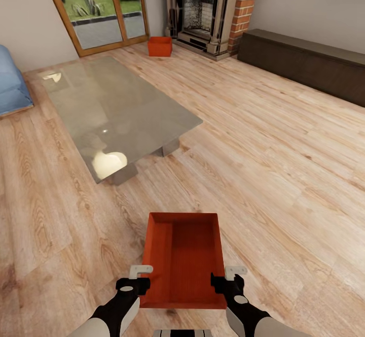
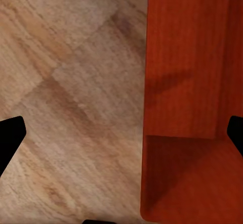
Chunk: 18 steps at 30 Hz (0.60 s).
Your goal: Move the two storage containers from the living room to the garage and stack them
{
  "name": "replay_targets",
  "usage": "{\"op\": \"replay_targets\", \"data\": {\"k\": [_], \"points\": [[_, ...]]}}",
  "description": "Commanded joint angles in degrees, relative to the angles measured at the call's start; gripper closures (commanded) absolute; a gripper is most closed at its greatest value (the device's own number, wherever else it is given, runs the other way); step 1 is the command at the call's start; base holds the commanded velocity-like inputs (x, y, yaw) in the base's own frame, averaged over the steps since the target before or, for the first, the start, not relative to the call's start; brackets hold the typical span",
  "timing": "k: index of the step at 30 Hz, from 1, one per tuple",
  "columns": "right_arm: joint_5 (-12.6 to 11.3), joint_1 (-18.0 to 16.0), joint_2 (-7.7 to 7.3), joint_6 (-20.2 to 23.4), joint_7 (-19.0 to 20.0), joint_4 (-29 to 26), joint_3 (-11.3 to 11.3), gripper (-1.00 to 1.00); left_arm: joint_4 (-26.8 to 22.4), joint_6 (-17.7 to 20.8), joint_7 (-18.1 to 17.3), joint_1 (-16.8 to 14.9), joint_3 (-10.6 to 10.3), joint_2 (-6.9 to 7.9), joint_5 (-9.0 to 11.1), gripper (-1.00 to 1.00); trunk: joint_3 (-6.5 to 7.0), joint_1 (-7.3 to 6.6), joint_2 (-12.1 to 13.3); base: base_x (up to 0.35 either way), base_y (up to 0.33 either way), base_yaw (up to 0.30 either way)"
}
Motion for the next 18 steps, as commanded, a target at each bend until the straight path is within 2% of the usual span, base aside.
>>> {"op": "replay_targets", "data": {"k": [1, 5, 10, 18], "points": [[-0.05, -0.03, -0.02, -0.13, -0.30, 0.06, 0.31, -1.00, -0.11, 0.39, 0.28, 0.00, -0.20, 0.01, -0.17, -1.00, -0.03, -0.01, -0.01, 0.000, 0.000, 0.000], [-0.01, -0.03, -0.40, -0.12, -0.30, 0.06, 0.31, -1.00, -0.11, 0.40, 0.27, 0.00, -0.20, 0.00, -0.14, -1.00, -0.03, -0.01, -0.01, 0.000, 0.000, 0.000], [0.07, -0.03, -1.70, -0.12, -0.30, 0.06, 0.39, -1.00, -0.16, 0.41, 0.27, 0.00, -0.20, -0.05, -0.09, -1.00, -0.03, -0.01, -0.01, 0.000, 0.000, 0.000], [0.10, -0.03, -1.77, -0.12, -0.30, 0.06, 0.46, -1.00, -0.19, 0.48, 0.27, 0.00, -0.13, -0.06, -0.08, -1.00, -0.03, -0.01, -0.01, 0.000, 0.000, 0.000]]}}
